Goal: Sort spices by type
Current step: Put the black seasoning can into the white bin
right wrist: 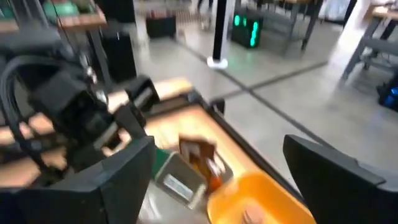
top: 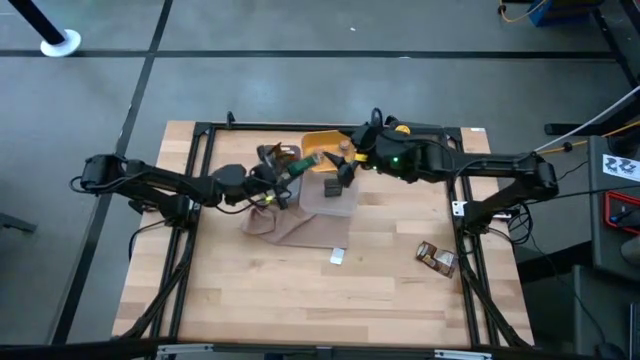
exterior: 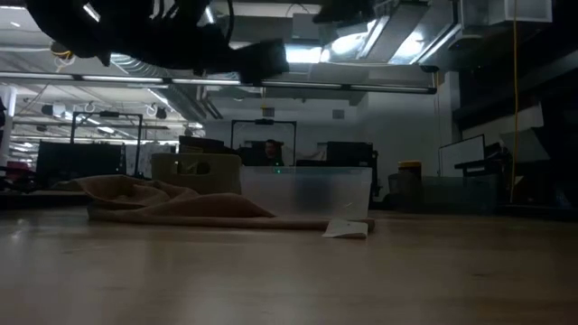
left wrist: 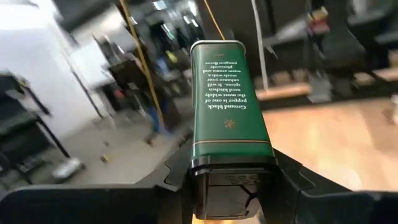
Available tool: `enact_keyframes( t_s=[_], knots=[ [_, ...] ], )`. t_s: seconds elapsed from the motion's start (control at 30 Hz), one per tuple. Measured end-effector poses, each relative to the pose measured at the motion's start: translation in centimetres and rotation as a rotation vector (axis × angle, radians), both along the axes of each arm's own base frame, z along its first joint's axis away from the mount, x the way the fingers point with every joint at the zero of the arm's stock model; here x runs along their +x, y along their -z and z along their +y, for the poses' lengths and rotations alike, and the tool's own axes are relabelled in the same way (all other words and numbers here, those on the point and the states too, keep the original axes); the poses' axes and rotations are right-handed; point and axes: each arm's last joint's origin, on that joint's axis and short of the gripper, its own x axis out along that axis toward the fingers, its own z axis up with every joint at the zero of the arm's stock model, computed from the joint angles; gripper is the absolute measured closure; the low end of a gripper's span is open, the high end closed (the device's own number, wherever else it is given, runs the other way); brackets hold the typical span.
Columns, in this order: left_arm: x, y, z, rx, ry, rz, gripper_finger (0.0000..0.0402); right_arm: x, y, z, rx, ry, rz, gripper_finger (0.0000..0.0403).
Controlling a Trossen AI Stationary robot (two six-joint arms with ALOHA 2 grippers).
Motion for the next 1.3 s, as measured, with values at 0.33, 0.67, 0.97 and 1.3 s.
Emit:
enact_keyframes(
  t_s=[0.33, 0.67, 0.97, 1.3],
  knots=[
    [2.1, -3.7, -0.7, -0.167, 0.109, 0.347, 0.0288, -1.9, 1.3, 0.1, 0.021, -0.006, 0.222, 0.0052],
    [4.1, -9.2, -0.8, -0.249, 0.174, 0.552, 0.0288, -2.7, 1.7, 0.3, 0.060, -0.021, 0.298, 0.0052],
    [8.7, -6.6, -0.7, -0.282, 0.206, 0.864, 0.0288, -2.4, 2.8, 1.2, 0.123, -0.214, 0.352, 0.0052],
    [10.6, -3.2, 0.3, -0.276, 0.261, 1.051, 0.0288, -2.0, 6.9, 3.8, 0.090, -0.245, 0.566, 0.0052]
  ],
)
